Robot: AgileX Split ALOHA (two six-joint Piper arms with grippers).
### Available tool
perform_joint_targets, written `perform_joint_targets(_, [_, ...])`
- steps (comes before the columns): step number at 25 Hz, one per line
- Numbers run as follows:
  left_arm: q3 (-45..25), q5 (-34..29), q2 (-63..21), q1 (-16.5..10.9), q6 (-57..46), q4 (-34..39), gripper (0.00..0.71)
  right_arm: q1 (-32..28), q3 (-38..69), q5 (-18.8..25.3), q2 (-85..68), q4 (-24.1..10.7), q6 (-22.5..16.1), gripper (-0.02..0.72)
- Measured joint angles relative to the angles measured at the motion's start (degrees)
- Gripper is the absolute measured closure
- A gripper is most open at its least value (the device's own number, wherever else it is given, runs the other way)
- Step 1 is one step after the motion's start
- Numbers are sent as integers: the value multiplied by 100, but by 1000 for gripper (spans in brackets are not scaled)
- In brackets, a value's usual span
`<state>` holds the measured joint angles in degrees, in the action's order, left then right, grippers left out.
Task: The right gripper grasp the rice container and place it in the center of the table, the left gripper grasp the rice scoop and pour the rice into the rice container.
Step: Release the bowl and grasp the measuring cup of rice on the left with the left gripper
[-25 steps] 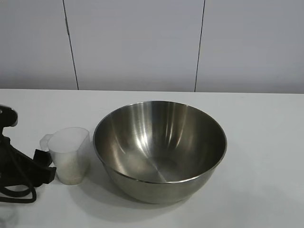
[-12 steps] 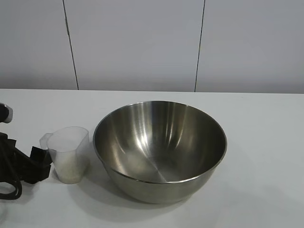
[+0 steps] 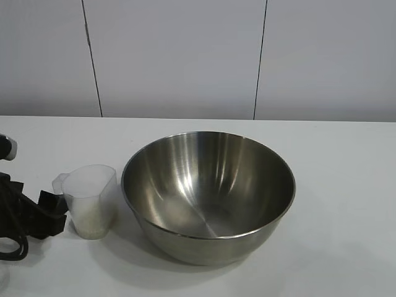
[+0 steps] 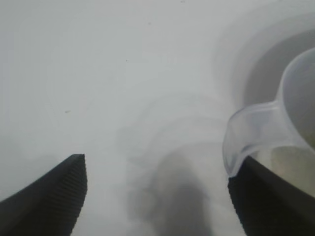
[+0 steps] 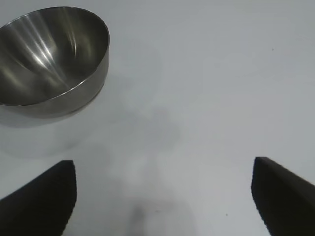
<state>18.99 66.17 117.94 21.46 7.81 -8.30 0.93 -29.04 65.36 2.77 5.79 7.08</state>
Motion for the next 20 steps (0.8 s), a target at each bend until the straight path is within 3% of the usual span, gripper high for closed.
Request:
perform_joint_targets(15, [259,-18,0,0,-194,6,157,0,0,-5,0,6,0,42])
perform_joint_targets(17, [259,-18,0,0,-194,11,230,0,0,-4,0,11,0,42])
perform_joint_targets(20, [259,-18,0,0,-160,11,455,0,0,-4,0,70,0,42])
